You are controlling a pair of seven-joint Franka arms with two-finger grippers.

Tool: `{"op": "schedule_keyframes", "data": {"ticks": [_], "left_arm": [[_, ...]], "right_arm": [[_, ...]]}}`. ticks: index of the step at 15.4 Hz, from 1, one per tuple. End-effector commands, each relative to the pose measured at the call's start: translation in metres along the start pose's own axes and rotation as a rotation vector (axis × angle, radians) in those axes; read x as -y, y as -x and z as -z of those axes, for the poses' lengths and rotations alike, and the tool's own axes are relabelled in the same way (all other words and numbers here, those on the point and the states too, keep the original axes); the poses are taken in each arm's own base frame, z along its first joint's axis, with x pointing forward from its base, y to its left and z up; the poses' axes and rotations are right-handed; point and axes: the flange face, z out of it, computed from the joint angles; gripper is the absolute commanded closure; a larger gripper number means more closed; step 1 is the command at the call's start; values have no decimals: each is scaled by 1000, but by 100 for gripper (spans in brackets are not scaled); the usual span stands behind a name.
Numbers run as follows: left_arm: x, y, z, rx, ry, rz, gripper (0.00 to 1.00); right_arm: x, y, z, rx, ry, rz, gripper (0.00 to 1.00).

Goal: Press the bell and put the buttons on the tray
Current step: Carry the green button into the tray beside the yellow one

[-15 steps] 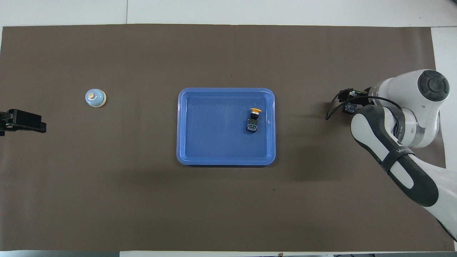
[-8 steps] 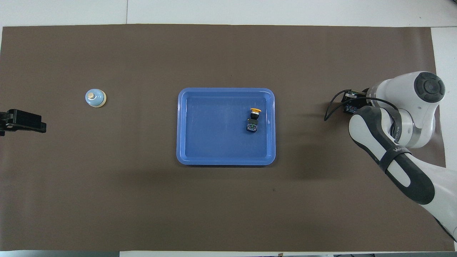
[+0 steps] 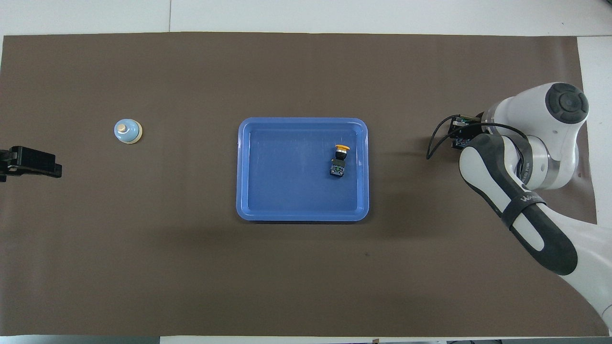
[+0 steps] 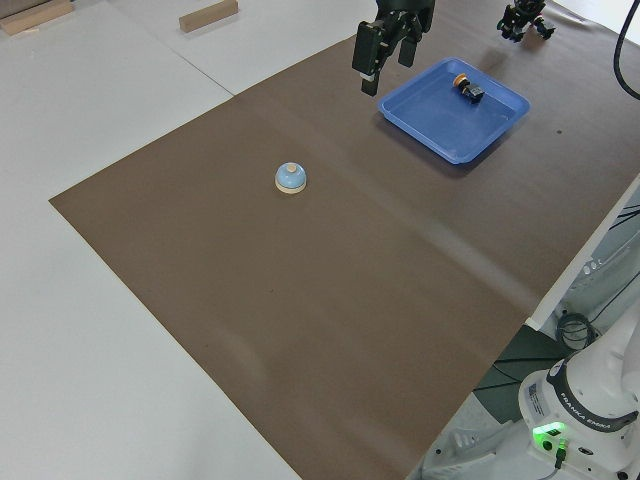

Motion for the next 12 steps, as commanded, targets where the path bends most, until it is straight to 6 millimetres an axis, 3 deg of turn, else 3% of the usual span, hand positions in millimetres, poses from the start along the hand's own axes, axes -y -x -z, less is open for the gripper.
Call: {"op": "schedule_keyframes", "data": {"ticks": [1, 4, 7, 10, 12], "left_arm": [[0, 4, 4, 6, 9, 2, 0], [0, 4, 4, 6, 9, 2, 0], [0, 4, 4, 6, 9, 2, 0], [0, 4, 4, 6, 9, 2, 0], [0, 4, 4, 6, 9, 2, 0]], "right_arm": [[57, -14, 57, 14, 5, 12, 100], [135, 2, 79, 22, -3, -6, 100], [216, 47, 84, 20, -21, 20, 100], [277, 94, 81, 27, -34, 33, 100], [306, 124, 65, 48, -19, 49, 100]]}}
